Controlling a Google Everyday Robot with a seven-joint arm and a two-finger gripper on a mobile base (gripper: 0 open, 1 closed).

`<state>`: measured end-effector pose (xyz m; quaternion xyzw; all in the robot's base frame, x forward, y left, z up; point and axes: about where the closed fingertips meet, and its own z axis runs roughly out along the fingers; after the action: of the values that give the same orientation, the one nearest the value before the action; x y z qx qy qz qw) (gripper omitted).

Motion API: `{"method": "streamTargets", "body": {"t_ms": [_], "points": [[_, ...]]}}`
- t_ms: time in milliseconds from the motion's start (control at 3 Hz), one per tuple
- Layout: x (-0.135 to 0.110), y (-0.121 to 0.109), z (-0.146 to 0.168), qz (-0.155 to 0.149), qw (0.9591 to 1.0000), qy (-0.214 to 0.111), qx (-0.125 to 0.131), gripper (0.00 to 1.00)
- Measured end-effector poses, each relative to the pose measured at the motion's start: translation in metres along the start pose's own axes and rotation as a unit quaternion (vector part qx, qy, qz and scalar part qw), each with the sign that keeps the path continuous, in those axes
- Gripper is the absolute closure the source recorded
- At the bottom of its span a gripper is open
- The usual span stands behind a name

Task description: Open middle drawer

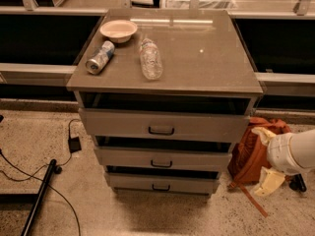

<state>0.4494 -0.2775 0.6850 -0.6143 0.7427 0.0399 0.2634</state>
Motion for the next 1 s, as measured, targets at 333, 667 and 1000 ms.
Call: {"method": "streamTargets", "body": {"t_ms": [333,667,1000], "points": [[-0.003,-0.013,-0.005,-0.001,0.9998,0.0,0.019,0.0],[-0.009,-0.01,0.017,-0.019,0.9995,-0.023,0.005,0.0],[-0.015,-0.001,0.078,-0.059,0.9968,-0.052,-0.018,0.0]]}}
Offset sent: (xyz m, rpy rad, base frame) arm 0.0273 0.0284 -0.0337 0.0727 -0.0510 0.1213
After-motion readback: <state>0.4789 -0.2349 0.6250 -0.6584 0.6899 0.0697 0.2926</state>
